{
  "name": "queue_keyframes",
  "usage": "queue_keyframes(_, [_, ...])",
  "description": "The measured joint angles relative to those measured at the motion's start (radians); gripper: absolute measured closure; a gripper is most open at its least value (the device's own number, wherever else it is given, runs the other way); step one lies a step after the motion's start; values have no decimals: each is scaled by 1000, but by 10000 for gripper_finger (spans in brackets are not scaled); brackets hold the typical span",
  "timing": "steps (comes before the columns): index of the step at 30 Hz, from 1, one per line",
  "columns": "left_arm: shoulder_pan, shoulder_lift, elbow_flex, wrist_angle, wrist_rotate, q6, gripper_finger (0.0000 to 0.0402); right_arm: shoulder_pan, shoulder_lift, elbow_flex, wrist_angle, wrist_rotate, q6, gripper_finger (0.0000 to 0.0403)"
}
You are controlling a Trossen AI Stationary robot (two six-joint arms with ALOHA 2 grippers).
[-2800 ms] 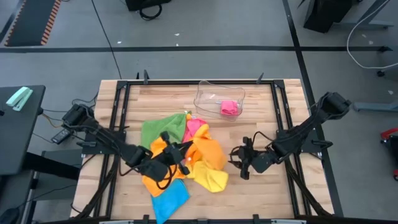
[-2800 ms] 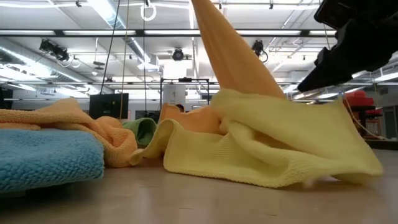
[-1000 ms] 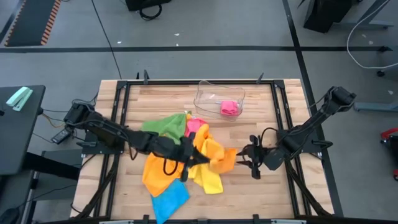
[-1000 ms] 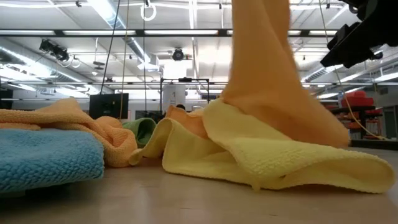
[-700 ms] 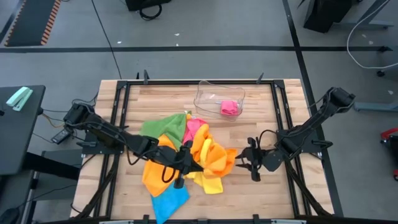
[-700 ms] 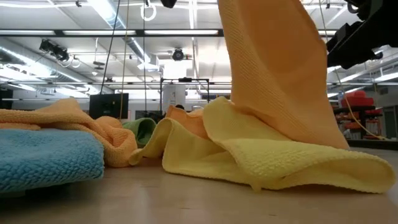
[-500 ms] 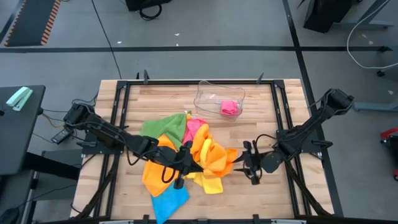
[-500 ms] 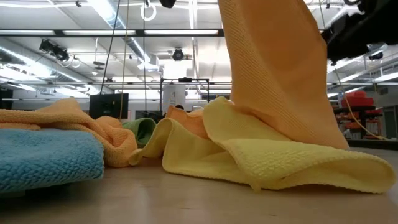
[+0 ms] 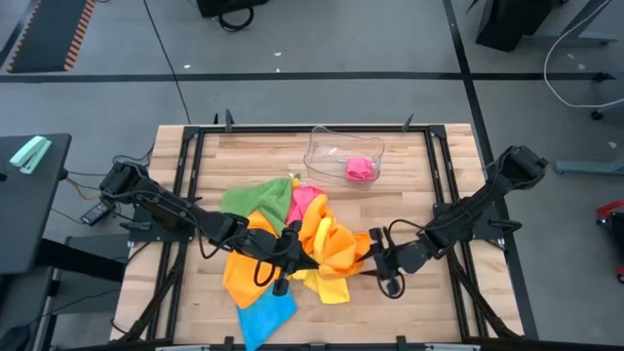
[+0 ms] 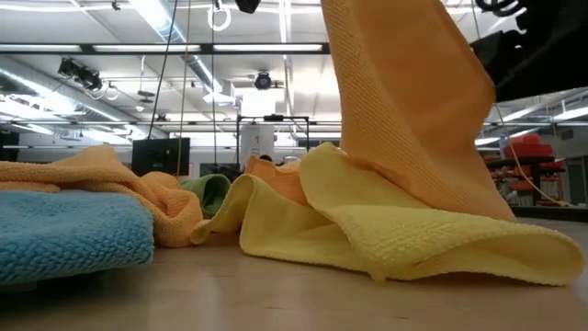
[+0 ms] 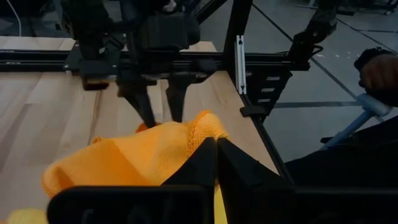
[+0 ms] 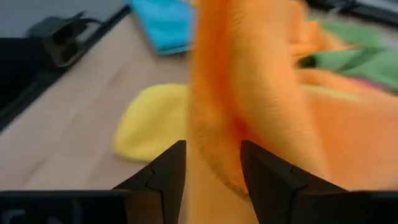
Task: Fold microfiber towels
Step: Fold the right orange microfiber cloth
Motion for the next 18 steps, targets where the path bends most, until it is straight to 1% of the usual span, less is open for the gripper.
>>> queue_keyframes(2, [0, 0, 0, -1, 0, 0, 374, -1, -5, 0, -37, -41, 41, 246])
queue_keyframes(5, [0, 0, 0, -10, 0, 0, 370, 0, -29, 0, -121, -59, 112, 266])
queue_keyframes(8, [0, 0, 0, -15, 0, 1, 370, -4, -37, 0, -184, -38, 151, 305])
queue_keyframes(10, [0, 0, 0, -14, -1, 2, 375, -9, -36, 0, -180, -4, 145, 331])
queue_keyframes(12, [0, 0, 0, -14, -8, 3, 381, -16, -35, 0, -175, 9, 130, 351])
queue_keyframes(14, [0, 0, 0, -15, -11, 9, 385, -16, -35, 0, -179, 9, 130, 358])
queue_keyframes(18, [0, 0, 0, -15, -12, 16, 386, -16, -35, 0, -217, 9, 169, 357])
